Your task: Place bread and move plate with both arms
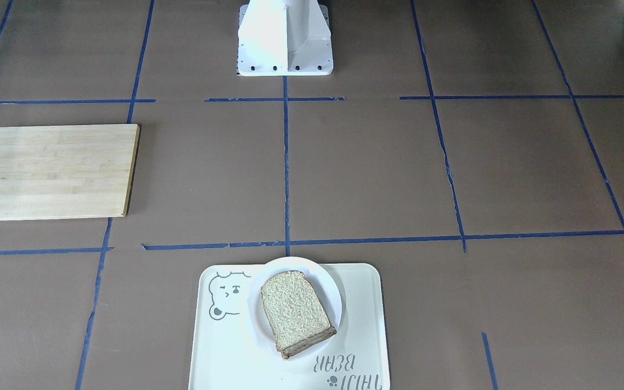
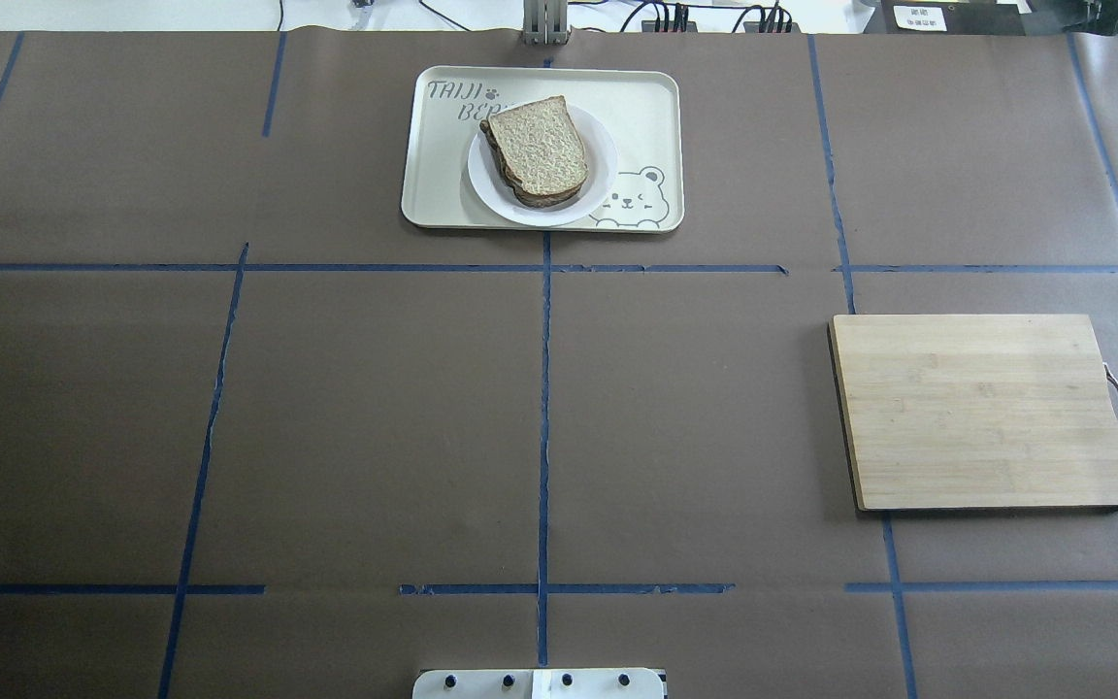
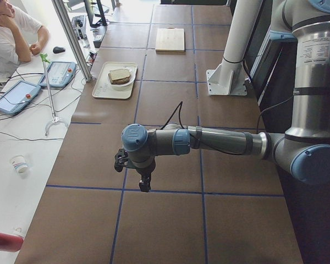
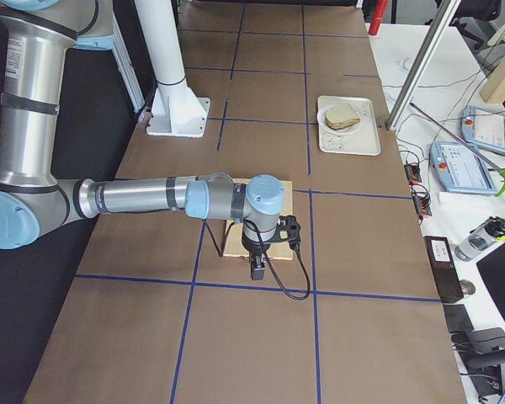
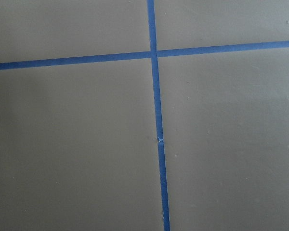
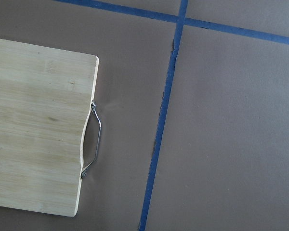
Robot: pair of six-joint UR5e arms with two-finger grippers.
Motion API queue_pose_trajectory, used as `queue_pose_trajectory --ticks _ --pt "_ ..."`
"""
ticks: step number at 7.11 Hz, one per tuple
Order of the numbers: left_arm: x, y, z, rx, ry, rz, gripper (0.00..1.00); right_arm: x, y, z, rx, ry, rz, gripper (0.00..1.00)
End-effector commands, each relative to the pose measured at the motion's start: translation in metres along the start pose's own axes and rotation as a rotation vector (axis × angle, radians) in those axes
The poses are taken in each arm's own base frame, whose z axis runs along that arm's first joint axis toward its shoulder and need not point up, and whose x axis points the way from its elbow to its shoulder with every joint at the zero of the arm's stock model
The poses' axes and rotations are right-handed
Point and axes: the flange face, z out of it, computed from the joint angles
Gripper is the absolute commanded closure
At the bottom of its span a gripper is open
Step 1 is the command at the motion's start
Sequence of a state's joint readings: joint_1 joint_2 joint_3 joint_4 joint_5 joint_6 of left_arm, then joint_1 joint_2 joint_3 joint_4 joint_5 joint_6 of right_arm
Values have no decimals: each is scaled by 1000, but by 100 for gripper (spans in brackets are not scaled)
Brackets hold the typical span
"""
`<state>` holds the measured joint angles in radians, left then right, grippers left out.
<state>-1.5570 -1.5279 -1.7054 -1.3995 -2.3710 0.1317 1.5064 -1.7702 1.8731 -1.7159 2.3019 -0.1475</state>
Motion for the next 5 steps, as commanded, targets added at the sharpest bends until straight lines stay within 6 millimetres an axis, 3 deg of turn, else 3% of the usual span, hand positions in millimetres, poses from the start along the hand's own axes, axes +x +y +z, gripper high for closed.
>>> queue_pose_trajectory --ticks 1,5 --pt "1 0 -1 1 0 -2 0 1 1 1 -3 -1 4 0" --pt "5 -1 -6 10 -2 7 0 1 1 1 -3 -3 6 0"
